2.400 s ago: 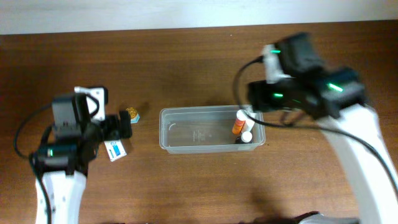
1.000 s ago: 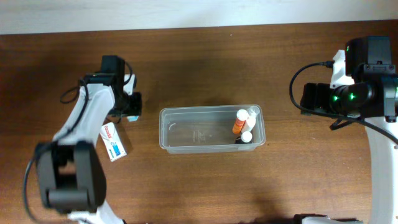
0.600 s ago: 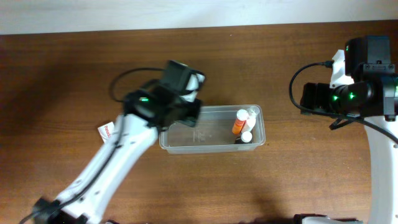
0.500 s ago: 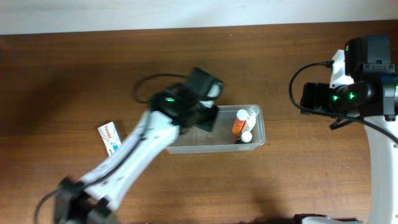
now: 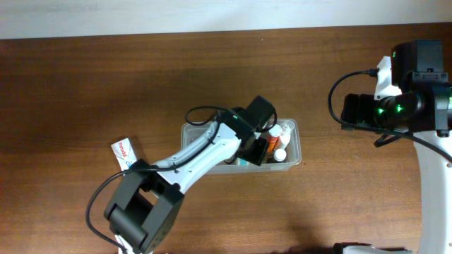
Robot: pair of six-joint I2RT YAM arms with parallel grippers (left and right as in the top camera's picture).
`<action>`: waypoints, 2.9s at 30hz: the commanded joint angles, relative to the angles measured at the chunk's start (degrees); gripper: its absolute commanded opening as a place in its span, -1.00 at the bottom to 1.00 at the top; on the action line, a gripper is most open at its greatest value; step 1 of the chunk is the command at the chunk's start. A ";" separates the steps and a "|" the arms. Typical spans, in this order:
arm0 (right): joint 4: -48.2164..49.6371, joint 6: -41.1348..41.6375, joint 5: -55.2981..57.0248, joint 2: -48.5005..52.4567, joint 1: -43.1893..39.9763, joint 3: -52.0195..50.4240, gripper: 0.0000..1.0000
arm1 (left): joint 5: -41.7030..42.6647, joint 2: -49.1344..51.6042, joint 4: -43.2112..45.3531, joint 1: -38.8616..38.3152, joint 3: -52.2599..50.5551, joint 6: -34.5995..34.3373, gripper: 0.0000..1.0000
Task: Pack container
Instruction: 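Place the jar into the container center and release, then grasp the white Panadol box with the left gripper, then lower the Panadol box into the container and release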
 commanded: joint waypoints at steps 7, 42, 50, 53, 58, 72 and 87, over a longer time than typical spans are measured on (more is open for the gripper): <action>-0.04 -0.63 0.68 0.31 -0.37 -0.28 0.79 | -7.80 -21.11 -10.19 20.46 5.25 -1.31 0.99; -0.04 -0.61 0.63 0.31 -0.35 -0.28 0.79 | -0.35 -1.55 -9.79 55.04 -12.83 -9.53 0.10; -0.04 -0.61 0.66 0.28 -0.35 -0.28 0.79 | 0.96 -3.72 -12.24 53.31 -8.87 -8.17 -0.15; -0.04 -0.61 0.66 0.31 -0.37 -0.28 0.79 | 0.92 -7.19 -13.70 50.34 -5.57 -6.43 -0.15; -0.04 -0.63 0.68 0.28 -0.35 -0.28 0.78 | -0.13 -14.99 -13.22 42.42 -1.11 1.18 -0.15; -0.02 -0.61 0.68 0.31 -0.37 -0.28 0.79 | -0.57 -23.58 -8.26 13.62 -2.40 41.18 -0.05; -0.07 -0.63 0.68 0.31 -0.37 -0.28 0.79 | -0.68 -11.87 -3.93 8.96 -6.05 47.06 0.14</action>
